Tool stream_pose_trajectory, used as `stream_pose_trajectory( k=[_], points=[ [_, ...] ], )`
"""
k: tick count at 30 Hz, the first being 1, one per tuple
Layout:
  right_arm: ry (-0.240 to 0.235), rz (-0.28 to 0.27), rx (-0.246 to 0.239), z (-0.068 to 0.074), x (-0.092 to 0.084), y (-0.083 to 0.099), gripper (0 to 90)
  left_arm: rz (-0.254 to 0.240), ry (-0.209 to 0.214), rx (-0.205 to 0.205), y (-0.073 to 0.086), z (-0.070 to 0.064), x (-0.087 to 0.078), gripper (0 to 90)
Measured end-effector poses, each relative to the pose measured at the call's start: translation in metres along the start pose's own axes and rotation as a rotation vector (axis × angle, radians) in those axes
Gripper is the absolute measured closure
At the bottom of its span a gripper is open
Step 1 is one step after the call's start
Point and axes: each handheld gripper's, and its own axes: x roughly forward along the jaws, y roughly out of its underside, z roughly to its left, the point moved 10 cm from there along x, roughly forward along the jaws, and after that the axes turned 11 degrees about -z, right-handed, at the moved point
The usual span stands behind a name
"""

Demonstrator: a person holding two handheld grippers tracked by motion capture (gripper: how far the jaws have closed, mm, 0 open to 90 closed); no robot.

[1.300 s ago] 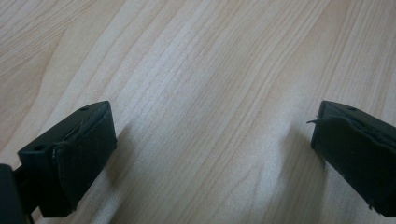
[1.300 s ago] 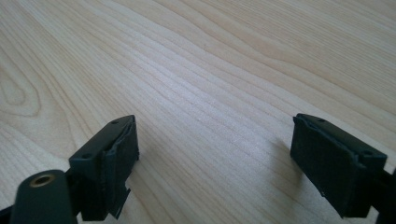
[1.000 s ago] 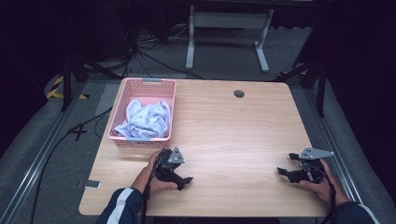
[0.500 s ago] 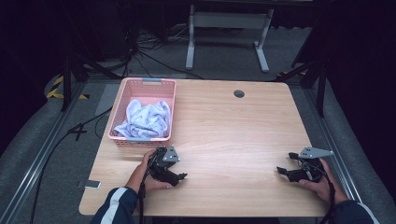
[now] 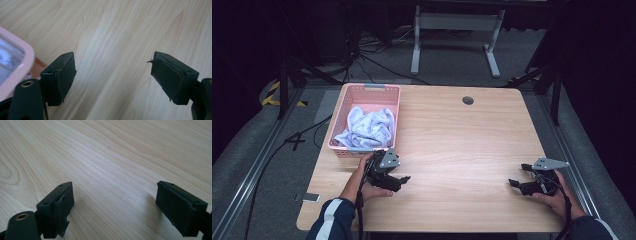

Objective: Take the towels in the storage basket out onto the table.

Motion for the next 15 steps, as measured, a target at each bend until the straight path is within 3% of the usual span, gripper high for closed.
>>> stream_pose_trajectory(
  k=[8,15],
  points=[
    [-0.002,0.0,-0.002,0.0,0.001,0.0,14.7,-0.037,-0.067,0.009,-0.011,0.017,-0.019,18.9],
    [-0.002,0.0,0.0,0.0,0.001,0.0,14.8,-0.092,-0.163,-0.004,-0.026,0.047,-0.05,17.0]
  ],
)
